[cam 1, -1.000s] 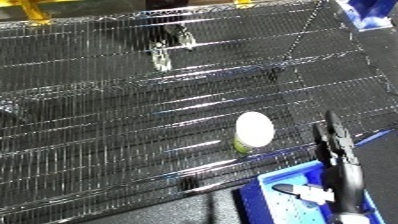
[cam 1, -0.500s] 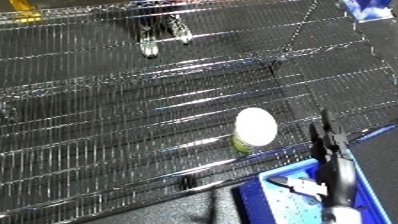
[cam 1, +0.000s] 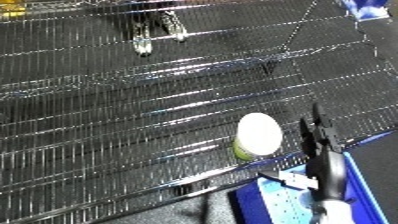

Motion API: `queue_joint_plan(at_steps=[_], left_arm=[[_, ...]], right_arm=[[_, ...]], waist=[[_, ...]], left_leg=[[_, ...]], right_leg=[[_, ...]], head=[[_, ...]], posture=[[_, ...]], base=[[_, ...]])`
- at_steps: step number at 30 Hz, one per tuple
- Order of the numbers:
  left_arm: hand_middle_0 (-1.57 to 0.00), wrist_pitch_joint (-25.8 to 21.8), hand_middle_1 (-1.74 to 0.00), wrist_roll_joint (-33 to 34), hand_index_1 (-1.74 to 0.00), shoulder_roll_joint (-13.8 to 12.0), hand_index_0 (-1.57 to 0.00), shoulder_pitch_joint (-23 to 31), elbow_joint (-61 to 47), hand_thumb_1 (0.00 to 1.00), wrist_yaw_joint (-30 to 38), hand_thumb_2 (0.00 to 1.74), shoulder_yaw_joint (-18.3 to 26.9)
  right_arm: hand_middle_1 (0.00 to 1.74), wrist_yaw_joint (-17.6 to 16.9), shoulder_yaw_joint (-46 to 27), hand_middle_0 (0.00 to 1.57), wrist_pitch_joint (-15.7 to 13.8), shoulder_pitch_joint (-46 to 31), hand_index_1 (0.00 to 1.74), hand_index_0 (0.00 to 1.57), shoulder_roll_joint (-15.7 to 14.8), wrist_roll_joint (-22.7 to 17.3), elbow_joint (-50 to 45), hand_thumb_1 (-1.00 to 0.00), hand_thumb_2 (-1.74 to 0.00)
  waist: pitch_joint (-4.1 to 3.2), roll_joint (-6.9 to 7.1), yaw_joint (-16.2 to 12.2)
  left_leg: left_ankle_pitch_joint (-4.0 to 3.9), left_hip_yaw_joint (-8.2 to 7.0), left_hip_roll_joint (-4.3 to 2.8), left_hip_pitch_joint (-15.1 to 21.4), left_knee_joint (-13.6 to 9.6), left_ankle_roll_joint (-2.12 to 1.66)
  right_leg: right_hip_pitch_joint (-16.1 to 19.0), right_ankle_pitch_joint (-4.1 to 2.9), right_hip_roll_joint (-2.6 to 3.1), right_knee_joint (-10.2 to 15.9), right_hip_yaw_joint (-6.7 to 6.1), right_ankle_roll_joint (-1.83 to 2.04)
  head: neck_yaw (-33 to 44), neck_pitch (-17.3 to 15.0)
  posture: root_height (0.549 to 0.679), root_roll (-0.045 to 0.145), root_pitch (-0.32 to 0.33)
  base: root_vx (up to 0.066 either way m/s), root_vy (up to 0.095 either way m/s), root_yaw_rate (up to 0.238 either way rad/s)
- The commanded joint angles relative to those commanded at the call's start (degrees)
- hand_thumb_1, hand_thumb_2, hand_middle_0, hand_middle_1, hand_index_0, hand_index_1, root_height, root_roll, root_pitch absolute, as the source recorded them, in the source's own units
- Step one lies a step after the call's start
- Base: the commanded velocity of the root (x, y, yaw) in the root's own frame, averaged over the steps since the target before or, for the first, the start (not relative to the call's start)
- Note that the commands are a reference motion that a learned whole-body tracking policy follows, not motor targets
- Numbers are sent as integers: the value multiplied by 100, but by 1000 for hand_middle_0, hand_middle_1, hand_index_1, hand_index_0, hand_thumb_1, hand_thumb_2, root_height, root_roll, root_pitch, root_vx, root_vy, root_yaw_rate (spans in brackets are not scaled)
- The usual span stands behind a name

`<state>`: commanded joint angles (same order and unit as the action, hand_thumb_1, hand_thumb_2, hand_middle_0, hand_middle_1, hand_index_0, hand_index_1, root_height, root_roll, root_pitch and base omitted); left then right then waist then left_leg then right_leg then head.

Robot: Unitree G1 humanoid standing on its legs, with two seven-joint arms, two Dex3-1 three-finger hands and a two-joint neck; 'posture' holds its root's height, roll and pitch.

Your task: Pick up the object and place it into the box

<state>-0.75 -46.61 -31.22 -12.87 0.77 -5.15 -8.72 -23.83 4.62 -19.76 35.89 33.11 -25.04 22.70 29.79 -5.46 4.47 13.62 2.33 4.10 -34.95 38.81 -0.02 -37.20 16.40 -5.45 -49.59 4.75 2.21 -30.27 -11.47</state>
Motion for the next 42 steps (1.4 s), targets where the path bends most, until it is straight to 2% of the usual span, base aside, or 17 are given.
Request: queue_joint_plan(at_steps=[8, 14, 19, 30, 36, 42], left_arm=[[-1570, -30, -1740, -60, -1740, -67, -1570, -37, -125, 1000, 71, 1740, -23], [-1570, 17, -1740, -138, -1740, -120, -1570, -106, -182, 1000, 115, 1740, -44], [-1570, 16, -1740, -198, -1740, -154, -1570, -164, -187, 1000, 108, 1740, -79], [-1570, -2, -1740, -301, -1740, -213, -1570, -262, -164, 1000, 119, 1740, -81], [-1570, -26, -1740, -325, -1740, -193, -1570, -251, -176, 1000, 101, 1740, -72], [-1570, -157, -1740, -333, -1740, -169, -1570, -120, -174, 1000, 134, 1740, -4]], right_arm=[[0, -9, 119, 0, -95, 381, 0, 0, 60, -100, 243, 0, 0], [0, 36, 241, 0, -41, 654, 0, 0, 112, -180, 425, 0, 0], [435, 84, 357, 393, -21, 856, 435, 393, 150, -247, 647, -250, -435], [1392, 103, 459, 1256, -16, 1194, 1392, 1256, 246, -358, 1056, -800, -1392], [1392, 24, 445, 1256, 59, 1179, 1392, 1256, 253, -342, 1117, -800, -1392], [1392, -13, 395, 1256, 65, 915, 1392, 1256, 274, -185, 700, -800, -1392]], waist=[[0, -90, 104], [0, -132, 156], [0, -159, 200], [0, -207, 249], [0, -193, 238], [0, -111, 164]], left_leg=[[18, 0, 56, -239, 82, 30], [25, 7, 85, -387, 137, 47], [25, 17, 99, -465, 164, 64], [27, 42, 110, -576, 207, 74], [15, 56, 100, -545, 168, 80], [-47, 73, 60, -261, -91, 90]], right_leg=[[-243, 35, -9, -138, 42, -12], [-392, 58, -6, -215, 59, -24], [-471, 78, -10, -263, 77, -40], [-587, 109, -9, -332, 101, -59], [-562, 102, 19, -314, 87, -69], [-313, 67, 88, -96, 51, -61]], head=[[-191, 286], [-286, 382], [-380, 489], [-457, 494], [-481, 362], [-335, 275]], posture=[[622, 46, 165], [620, 45, 182], [619, 44, 191], [617, 44, 203], [618, 42, 201], [625, 40, 189]], base=[[-4, -8, 29], [-12, -6, 18], [-14, -9, 12], [-21, -3, 12], [-29, -3, -7], [-32, 18, -62]])
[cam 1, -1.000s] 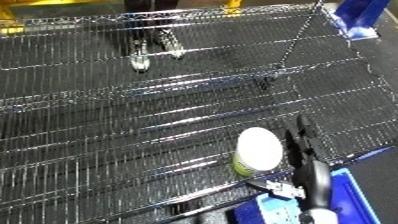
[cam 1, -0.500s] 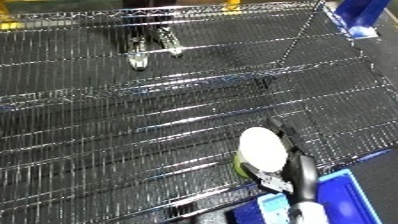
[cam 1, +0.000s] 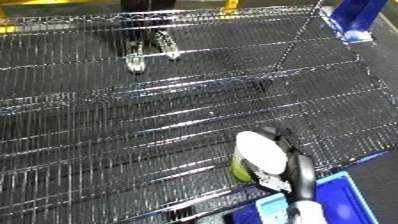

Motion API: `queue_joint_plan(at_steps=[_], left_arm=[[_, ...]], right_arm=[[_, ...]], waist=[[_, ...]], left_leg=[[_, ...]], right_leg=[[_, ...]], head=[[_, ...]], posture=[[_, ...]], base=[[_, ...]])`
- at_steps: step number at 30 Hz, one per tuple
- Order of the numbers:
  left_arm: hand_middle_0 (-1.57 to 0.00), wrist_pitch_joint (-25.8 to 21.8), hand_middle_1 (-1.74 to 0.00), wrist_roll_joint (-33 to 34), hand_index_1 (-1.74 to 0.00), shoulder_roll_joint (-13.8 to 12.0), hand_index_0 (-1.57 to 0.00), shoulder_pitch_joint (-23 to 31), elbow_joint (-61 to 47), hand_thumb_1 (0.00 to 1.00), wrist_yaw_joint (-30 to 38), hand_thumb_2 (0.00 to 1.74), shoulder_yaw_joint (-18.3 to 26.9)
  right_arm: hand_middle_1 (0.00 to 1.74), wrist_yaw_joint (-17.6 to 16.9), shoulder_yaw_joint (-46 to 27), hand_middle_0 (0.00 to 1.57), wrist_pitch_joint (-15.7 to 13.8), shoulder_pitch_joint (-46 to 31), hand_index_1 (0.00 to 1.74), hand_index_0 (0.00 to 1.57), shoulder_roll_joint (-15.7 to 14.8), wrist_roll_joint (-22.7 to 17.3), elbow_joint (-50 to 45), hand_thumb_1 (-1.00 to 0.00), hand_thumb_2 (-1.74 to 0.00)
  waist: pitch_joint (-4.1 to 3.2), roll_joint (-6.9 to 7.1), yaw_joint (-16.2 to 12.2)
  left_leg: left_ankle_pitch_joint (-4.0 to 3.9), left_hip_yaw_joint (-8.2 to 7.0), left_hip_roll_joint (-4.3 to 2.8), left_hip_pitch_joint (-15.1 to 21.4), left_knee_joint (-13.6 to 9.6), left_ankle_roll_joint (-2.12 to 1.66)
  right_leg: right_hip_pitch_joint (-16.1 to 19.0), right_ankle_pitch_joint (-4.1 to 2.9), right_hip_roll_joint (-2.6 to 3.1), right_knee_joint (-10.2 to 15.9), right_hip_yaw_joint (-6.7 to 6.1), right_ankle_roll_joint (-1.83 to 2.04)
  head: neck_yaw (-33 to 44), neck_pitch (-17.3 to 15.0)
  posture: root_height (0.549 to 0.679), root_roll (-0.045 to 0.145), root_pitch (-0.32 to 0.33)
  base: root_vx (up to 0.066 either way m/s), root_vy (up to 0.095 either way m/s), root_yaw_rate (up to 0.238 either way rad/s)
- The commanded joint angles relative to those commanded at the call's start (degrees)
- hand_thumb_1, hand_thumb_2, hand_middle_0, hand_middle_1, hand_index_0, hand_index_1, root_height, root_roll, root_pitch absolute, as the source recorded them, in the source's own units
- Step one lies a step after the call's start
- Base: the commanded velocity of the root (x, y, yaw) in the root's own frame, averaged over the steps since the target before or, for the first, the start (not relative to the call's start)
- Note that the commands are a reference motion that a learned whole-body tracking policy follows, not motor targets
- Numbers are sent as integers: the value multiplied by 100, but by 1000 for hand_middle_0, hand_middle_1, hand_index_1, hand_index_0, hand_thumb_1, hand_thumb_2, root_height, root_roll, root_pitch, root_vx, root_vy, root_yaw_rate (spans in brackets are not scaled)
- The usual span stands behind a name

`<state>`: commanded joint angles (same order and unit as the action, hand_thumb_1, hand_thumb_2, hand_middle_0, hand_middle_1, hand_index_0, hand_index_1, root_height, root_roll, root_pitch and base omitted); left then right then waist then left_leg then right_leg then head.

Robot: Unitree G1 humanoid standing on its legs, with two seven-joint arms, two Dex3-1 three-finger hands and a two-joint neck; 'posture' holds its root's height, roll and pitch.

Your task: Pick up the object and place it into the box

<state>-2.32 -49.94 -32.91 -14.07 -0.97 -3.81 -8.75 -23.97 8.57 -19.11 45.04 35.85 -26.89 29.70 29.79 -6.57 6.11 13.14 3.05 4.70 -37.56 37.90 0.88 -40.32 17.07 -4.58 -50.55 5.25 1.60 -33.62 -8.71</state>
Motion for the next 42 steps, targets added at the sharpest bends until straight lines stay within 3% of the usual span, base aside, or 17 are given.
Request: queue_joint_plan(at_steps=[4, 11, 24, 27, 33, 42], left_arm=[[-1570, -118, -1740, 14, -1740, 44, -1570, 293, -51, 1000, -33, 1740, 182], [-1570, -211, -1740, 119, -1740, 236, -1570, 726, -117, 1000, -125, 1740, 526], [-1570, -149, -1740, 268, -1740, 456, -1570, 748, -7, 1000, -264, 1740, 717], [-1570, -177, -1740, 317, -1740, 532, -1570, 772, 19, 1000, -303, 1740, 736], [-1570, -239, -1740, 341, -1740, 626, -1570, 850, 58, 1000, -374, 1740, 776], [-1570, -414, -1740, 284, -1740, 786, -1570, 879, 190, 1000, -384, 1740, 724]], right_arm=[[1392, -63, -278, 1256, 63, -570, 1392, 1256, -10, 30, -854, -800, -1392], [1392, -207, -922, 1256, 73, -2013, 1392, 1256, -408, 294, -2433, -800, -1392], [1392, -202, -1402, 1256, -135, -2995, 1392, 1256, -734, 138, -3094, -800, -1392], [1392, -181, -1540, 1256, -207, -3201, 1392, 1256, -774, 87, -3129, -800, -1392], [1392, -250, -1820, 1256, -286, -3530, 1392, 1256, -789, 24, -3173, -800, -1392], [1392, -178, -2106, 1256, -439, -3865, 1392, 1256, -775, -142, -3118, -800, -1392]], waist=[[0, 101, -114], [0, 280, -415], [0, 471, -774], [0, 483, -874], [-20, 449, -1050], [-72, 307, -1345]], left_leg=[[-11, 21, -46, 287, -166, -1], [1, -15, -146, 752, -340, -4], [-46, -192, -329, 1551, -754, -51], [-28, -250, -364, 1769, -818, -75], [1, -384, -394, 2080, -926, -116], [-130, -524, -397, 2313, -1248, -152]], right_leg=[[272, -12, 35, 179, -32, 4], [699, -26, 84, 374, -104, 25], [1423, -211, 176, 996, -248, 140], [1626, -232, 156, 1120, -291, 152], [1898, -260, 112, 1315, -359, 139], [1949, -277, 157, 1444, -472, 129]], head=[[116, -86], [313, -295], [-371, -507], [-537, -554], [-847, -490], [-1196, -442]], posture=[[630, 41, 169], [636, 42, 129], [648, 38, 77], [651, 42, 60], [656, 53, 38], [657, 60, 38]], base=[[-23, 34, -92], [-42, 41, -103], [-69, 12, -134], [-17, 48, -160], [-20, 53, -104], [-36, 77, -108]])
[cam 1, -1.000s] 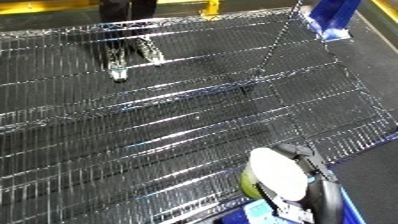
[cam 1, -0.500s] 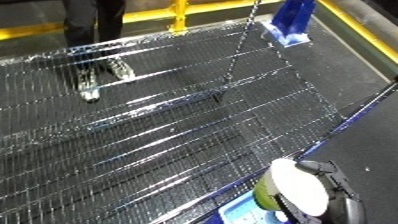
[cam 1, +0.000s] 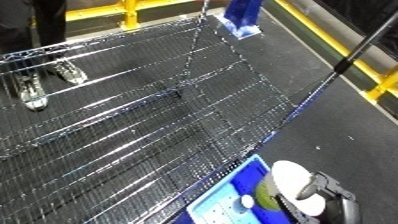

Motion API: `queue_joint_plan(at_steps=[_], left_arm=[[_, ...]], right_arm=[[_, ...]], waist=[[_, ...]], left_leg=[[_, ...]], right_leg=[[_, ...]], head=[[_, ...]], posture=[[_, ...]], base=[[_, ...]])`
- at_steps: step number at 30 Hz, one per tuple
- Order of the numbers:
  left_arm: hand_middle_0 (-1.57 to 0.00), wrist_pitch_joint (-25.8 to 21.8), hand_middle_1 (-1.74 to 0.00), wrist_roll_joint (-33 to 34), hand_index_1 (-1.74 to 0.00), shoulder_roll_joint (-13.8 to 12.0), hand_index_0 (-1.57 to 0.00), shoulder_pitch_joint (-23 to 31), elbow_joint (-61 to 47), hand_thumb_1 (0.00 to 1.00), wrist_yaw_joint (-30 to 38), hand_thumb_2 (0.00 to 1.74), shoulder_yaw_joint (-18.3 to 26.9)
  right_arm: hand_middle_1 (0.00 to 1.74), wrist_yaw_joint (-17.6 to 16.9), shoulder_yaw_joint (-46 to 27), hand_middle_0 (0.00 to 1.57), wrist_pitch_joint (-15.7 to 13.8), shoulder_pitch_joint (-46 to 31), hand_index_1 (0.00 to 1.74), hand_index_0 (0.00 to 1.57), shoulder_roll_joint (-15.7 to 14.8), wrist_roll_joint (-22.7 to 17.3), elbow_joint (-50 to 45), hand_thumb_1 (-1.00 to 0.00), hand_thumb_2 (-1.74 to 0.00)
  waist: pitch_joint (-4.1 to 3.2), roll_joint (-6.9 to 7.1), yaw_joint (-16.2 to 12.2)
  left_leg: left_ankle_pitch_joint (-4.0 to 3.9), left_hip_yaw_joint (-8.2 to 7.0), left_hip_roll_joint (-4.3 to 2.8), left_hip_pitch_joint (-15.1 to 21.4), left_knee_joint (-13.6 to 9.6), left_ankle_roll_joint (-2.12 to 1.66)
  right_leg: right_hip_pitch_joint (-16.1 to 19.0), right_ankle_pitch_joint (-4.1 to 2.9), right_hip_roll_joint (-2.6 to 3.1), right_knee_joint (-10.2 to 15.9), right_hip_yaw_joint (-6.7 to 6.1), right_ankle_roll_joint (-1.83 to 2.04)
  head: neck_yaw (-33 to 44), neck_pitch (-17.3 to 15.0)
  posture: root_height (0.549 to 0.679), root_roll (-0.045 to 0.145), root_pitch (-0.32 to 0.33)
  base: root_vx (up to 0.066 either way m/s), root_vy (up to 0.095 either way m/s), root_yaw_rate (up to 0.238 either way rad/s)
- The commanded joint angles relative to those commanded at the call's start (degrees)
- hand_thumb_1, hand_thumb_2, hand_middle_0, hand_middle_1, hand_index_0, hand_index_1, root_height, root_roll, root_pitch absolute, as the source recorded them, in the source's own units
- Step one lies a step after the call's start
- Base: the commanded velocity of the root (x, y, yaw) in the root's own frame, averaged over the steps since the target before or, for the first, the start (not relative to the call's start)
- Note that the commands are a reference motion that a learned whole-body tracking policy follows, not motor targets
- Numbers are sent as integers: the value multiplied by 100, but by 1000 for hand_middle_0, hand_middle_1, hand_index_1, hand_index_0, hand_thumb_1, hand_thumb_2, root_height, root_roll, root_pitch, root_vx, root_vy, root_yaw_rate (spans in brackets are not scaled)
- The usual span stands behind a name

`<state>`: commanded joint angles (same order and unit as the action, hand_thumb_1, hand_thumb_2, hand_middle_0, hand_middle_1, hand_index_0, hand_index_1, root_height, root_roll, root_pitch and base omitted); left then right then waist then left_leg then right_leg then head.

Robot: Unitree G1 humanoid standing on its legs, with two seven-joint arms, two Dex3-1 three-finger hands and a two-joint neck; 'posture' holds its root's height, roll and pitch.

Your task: Pick up the object and place it into the box

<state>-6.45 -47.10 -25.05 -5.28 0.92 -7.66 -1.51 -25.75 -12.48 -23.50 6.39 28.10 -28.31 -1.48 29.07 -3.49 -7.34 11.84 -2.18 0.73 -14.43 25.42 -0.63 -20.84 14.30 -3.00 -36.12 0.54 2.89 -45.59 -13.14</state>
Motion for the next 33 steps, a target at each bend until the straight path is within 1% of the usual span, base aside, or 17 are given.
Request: queue_joint_plan(at_steps=[3, 5, 7, 10, 13, 16, 19, 23, 26, 30, 33], left_arm=[[-1570, -63, -1740, -24, -1740, 45, -1570, -33, 65, 1000, 26, 1740, -34], [-1570, -93, -1740, -24, -1740, 79, -1570, -67, 105, 1000, 53, 1740, -59], [-1570, -120, -1740, -17, -1740, 116, -1570, -101, 157, 1000, 74, 1740, -82], [-1570, -161, -1740, -21, -1740, 152, -1570, -141, 235, 1000, 97, 1740, -124], [-1570, -196, -1740, -38, -1740, 175, -1570, -163, 281, 1000, 120, 1740, -169], [-1570, -218, -1740, -66, -1740, 198, -1570, -174, 328, 1000, 118, 1740, -206], [-1570, -220, -1740, -98, -1740, 207, -1570, -200, 370, 1000, 105, 1740, -245], [-1570, -210, -1740, -124, -1740, 214, -1570, -255, 401, 1000, 124, 1740, -297], [-1570, -214, -1740, -136, -1740, 220, -1570, -285, 433, 1000, 135, 1740, -332], [-1570, -209, -1740, -148, -1740, 221, -1570, -296, 478, 1000, 111, 1740, -360], [-1570, -184, -1740, -156, -1740, 225, -1570, -302, 492, 1000, 101, 1740, -371]], right_arm=[[1392, 1, -53, 1256, -30, -43, 1392, 1256, 11, -89, 72, -800, -1392], [1392, -2, -89, 1256, -35, -75, 1392, 1256, 13, -150, 139, -800, -1392], [1392, -7, -127, 1256, -19, -111, 1392, 1256, 24, -179, 259, -800, -1392], [1392, -21, -177, 1256, 34, -142, 1392, 1256, 88, -222, 525, -800, -1392], [1131, -12, -209, 1020, 74, -125, 1131, 1020, 173, -310, 796, -650, -1131], [870, 99, -231, 785, 78, -90, 870, 785, 232, -458, 1024, -500, -870], [609, 188, -235, 549, 70, -53, 609, 549, 278, -601, 1254, -350, -609], [261, 256, -230, 235, 50, -10, 261, 235, 324, -743, 1535, -150, -261], [0, 298, -227, 0, 15, 6, 0, 0, 352, -799, 1714, 0, 0], [0, 330, -222, 0, -8, 14, 0, 0, 370, -843, 1863, 0, 0], [0, 360, -227, 0, 0, 11, 0, 0, 372, -865, 1901, 0, 0]], waist=[[-8, -49, -81], [-17, -77, -133], [-32, -108, -180], [-50, -166, -229], [-58, -223, -249], [-62, -282, -253], [-67, -332, -250], [-69, -377, -246], [-72, -398, -240], [-89, -412, -224], [-105, -416, -214]], left_leg=[[-40, -56, 10, 45, -101, -11], [-56, -94, 16, 68, -146, -20], [-69, -125, 20, 97, -185, -29], [-90, -153, 29, 148, -238, -44], [-99, -164, 46, 179, -259, -61], [-104, -161, 71, 204, -272, -75], [-118, -153, 88, 232, -307, -84], [-145, -134, 99, 257, -355, -90], [-155, -117, 104, 268, -364, -94], [-164, -91, 108, 276, -361, -99], [-179, -71, 109, 287, -377, -106]], right_leg=[[-9, -24, 16, 70, -29, 4], [-15, -40, 19, 112, -42, 7], [-11, -53, 16, 146, -50, 8], [8, -67, -4, 185, -59, 7], [25, -78, -36, 212, -62, 0], [46, -82, -64, 234, -64, -11], [64, -93, -88, 267, -67, -12], [77, -109, -104, 300, -63, -11], [90, -100, -108, 294, -55, -22], [107, -78, -112, 266, -36, -41], [124, -70, -119, 261, -23, -46]], head=[[-108, 52], [-170, 14], [-221, -9], [-342, 1], [-458, -34], [-538, -107], [-598, -161], [-627, -215], [-672, -253], [-690, -322], [-678, -379]], posture=[[658, 62, 42], [659, 64, 45], [659, 66, 47], [660, 68, 46], [661, 72, 45], [661, 76, 43], [662, 78, 43], [663, 80, 43], [663, 82, 42], [663, 83, 39], [663, 85, 38]], base=[[-50, 67, -115], [-48, 56, -98], [-35, 56, -98], [-20, 55, -92], [-14, 49, -68], [-6, 34, -29], [-6, 15, 2], [-6, 5, 8], [3, -1, 32], [13, -7, 43], [19, -5, 43]])
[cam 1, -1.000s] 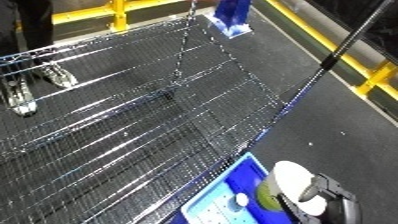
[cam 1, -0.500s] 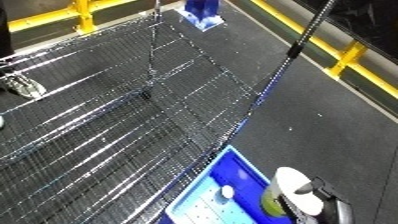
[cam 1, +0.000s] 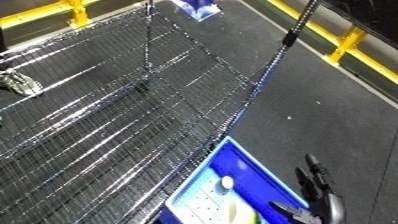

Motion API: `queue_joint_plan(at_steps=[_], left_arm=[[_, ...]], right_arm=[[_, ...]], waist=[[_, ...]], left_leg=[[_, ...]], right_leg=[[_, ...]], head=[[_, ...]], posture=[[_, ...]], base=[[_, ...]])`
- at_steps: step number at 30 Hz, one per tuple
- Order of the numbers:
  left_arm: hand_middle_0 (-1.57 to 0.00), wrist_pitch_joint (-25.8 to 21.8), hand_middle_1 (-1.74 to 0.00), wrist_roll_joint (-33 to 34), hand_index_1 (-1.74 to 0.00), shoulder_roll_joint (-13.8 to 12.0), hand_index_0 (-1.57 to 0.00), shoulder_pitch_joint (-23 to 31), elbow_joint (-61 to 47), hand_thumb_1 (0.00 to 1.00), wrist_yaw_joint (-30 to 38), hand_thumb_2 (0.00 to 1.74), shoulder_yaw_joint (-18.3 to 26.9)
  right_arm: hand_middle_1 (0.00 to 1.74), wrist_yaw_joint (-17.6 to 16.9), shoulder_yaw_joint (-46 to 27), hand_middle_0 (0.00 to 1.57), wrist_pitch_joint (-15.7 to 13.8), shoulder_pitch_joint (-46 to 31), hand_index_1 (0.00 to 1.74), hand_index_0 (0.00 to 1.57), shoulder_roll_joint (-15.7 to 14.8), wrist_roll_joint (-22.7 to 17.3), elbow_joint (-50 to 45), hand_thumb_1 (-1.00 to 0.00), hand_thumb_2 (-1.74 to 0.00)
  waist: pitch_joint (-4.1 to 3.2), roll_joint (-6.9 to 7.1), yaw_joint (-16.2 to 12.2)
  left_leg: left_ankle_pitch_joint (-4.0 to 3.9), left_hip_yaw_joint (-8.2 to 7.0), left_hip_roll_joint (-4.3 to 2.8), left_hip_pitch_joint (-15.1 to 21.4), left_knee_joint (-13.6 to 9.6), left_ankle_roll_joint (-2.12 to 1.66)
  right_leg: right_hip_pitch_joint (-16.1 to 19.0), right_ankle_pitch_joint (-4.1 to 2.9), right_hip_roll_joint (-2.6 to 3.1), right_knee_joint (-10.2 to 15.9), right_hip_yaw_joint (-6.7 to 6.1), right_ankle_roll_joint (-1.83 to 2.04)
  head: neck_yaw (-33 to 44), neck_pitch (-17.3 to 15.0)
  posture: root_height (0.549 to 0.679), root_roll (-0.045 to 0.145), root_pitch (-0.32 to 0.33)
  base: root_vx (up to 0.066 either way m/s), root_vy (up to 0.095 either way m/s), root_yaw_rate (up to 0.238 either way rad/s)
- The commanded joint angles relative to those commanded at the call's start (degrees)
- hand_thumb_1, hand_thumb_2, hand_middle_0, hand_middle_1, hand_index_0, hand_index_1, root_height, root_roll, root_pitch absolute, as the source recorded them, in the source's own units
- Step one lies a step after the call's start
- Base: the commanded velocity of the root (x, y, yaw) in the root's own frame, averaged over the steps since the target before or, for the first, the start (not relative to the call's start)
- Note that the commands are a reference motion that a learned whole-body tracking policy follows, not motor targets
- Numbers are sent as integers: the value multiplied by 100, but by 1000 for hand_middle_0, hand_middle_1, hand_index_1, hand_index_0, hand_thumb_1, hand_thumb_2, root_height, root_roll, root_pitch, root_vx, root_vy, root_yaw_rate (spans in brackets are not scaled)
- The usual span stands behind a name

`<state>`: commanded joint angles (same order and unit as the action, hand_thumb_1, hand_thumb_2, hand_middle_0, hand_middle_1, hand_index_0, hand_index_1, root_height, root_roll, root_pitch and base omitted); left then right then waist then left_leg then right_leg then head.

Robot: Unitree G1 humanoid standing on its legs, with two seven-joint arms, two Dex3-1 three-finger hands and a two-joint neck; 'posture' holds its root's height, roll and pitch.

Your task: Pick up the object and place it into the box

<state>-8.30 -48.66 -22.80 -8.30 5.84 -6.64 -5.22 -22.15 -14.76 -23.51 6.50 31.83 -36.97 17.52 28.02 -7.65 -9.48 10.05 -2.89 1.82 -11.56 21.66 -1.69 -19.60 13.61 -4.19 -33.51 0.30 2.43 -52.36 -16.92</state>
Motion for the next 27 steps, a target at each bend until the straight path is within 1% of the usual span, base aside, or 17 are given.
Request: queue_joint_plan(at_steps=[4, 8, 9, 11, 14, 15, 18, 22, 24, 27], left_arm=[[-1570, 20, -1740, -19, -1740, 11, -1570, 24, -10, 1000, 8, 1740, -13], [-1570, 28, -1740, -45, -1740, 21, -1570, 63, -52, 1000, 11, 1740, -22], [-1570, 37, -1740, -44, -1740, 25, -1570, 76, -69, 1000, 5, 1740, -18], [-1570, 71, -1740, -29, -1740, 29, -1570, 99, -108, 1000, -14, 1740, -10], [-1570, 144, -1740, 40, -1740, 31, -1570, 105, -153, 1000, -36, 1740, -26], [-1570, 164, -1740, 67, -1740, 30, -1570, 99, -164, 1000, -32, 1740, -39], [-1570, 213, -1740, 136, -1740, 23, -1570, 90, -195, 1000, 4, 1740, -57], [-1570, 289, -1740, 229, -1740, -14, -1570, 98, -234, 1000, 36, 1740, -67], [-1570, 344, -1740, 275, -1740, -45, -1570, 93, -262, 1000, 41, 1740, -58], [-1570, 443, -1740, 331, -1740, -84, -1570, 51, -287, 1000, 42, 1740, -41]], right_arm=[[0, 99, 13, 0, 24, -32, 0, 0, -25, -8, -45, 0, 0], [0, 218, 93, 0, 19, -60, 0, 0, -75, 119, -241, 0, 0], [0, 270, 132, 0, 24, -65, 0, 0, -106, 131, -335, 0, 0], [0, 480, 234, 0, 67, -72, 0, 0, -205, 5, -567, 0, 0], [0, 905, 475, 0, 189, -54, 0, 0, -396, -264, -928, 0, 0], [0, 1012, 568, 0, 227, -36, 0, 0, -457, -292, -1035, 0, 0], [0, 1281, 821, 0, 313, 20, 0, 0, -581, -256, -1324, 0, 0], [0, 1650, 1075, 0, 398, 83, 0, 0, -678, -184, -1642, 0, 0], [0, 1766, 1184, 0, 444, 143, 0, 0, -710, -97, -1772, 0, 0], [0, 1849, 1339, 0, 504, 298, 0, 0, -751, 39, -1906, 0, 0]], waist=[[-3, 1, 15], [5, 23, 51], [6, 35, 65], [9, 71, 98], [17, 150, 172], [22, 180, 205], [39, 276, 300], [52, 402, 433], [54, 465, 505], [50, 550, 621]], left_leg=[[-38, 27, -7, 18, -47, -10], [-80, 62, -14, 15, -81, -13], [-89, 73, -17, 11, -85, -13], [-103, 99, -21, 2, -87, -12], [-111, 155, -23, -24, -69, -4], [-108, 176, -25, -38, -52, -1], [-91, 235, -36, -84, 17, 3], [-79, 315, -60, -133, 96, 7], [-79, 353, -69, -156, 123, 13], [-81, 413, -73, -201, 171, 17]], right_leg=[[25, 8, -1, 6, 12, -5], [33, 19, 23, -2, 25, -16], [35, 22, 30, -6, 31, -20], [43, 27, 39, -6, 43, -26], [63, 31, 48, 1, 64, -33], [70, 30, 48, 3, 75, -34], [91, 24, 47, 4, 119, -38], [152, 31, 56, -12, 173, -43], [175, 47, 68, -34, 207, -42], [205, 71, 85, -73, 268, -44]], head=[[104, -68], [324, -135], [420, -169], [557, -190], [837, -252], [957, -278], [1354, -417], [1866, -444], [2071, -457], [2329, -531]], posture=[[663, 85, 36], [663, 84, 34], [662, 84, 34], [662, 84, 33], [662, 83, 30], [662, 82, 29], [662, 80, 25], [662, 75, 17], [662, 72, 14], [661, 68, 9]], base=[[20, 3, 39], [14, -9, 64], [9, -30, 101], [3, -40, 124], [-3, -64, 159], [-1, -84, 157], [5, -75, 108], [34, -81, 94], [39, -80, 99], [28, -74, 125]])
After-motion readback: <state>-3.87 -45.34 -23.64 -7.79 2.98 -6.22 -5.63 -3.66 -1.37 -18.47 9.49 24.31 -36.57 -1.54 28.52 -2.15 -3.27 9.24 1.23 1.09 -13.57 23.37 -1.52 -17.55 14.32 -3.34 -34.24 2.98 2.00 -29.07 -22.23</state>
